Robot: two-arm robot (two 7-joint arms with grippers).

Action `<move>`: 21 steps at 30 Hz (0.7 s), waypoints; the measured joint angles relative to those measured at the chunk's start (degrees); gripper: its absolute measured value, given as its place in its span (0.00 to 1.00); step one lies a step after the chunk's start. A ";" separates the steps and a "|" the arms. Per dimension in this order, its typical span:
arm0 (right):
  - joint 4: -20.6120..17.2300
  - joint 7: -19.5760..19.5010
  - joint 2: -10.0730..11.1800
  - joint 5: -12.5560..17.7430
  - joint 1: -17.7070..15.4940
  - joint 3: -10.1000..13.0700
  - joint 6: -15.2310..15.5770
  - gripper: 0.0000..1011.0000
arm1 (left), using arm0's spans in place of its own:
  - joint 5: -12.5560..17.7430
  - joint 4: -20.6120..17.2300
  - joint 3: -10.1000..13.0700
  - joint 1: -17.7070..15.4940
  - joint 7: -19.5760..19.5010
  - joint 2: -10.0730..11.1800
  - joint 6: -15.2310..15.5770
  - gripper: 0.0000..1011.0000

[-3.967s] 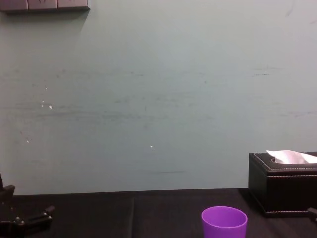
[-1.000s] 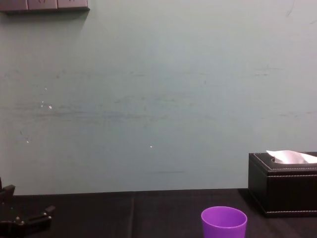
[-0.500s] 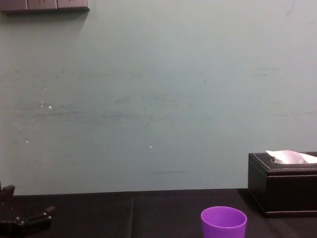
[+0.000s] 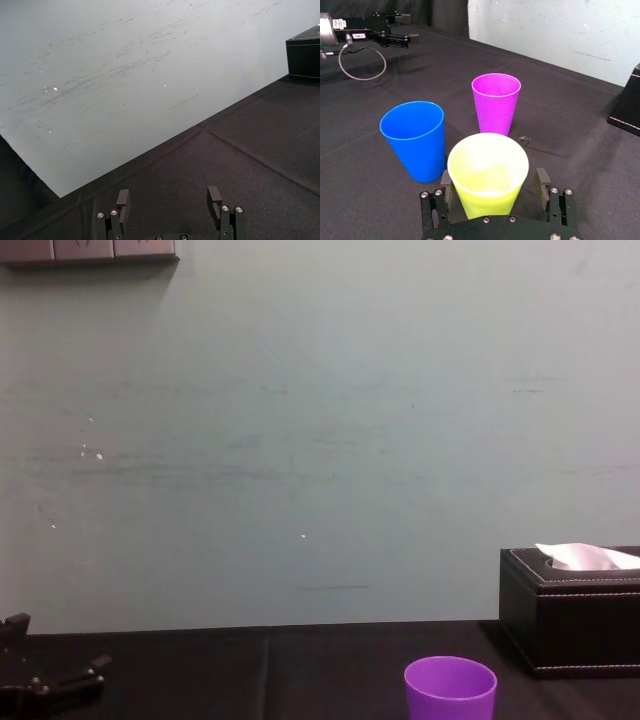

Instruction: Stack the three plastic cups sequentially using one hand.

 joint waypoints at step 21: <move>1.14 -0.01 -1.27 -0.58 2.05 -1.73 0.44 0.98 | 0.00 0.00 0.00 0.00 0.00 0.00 0.00 1.00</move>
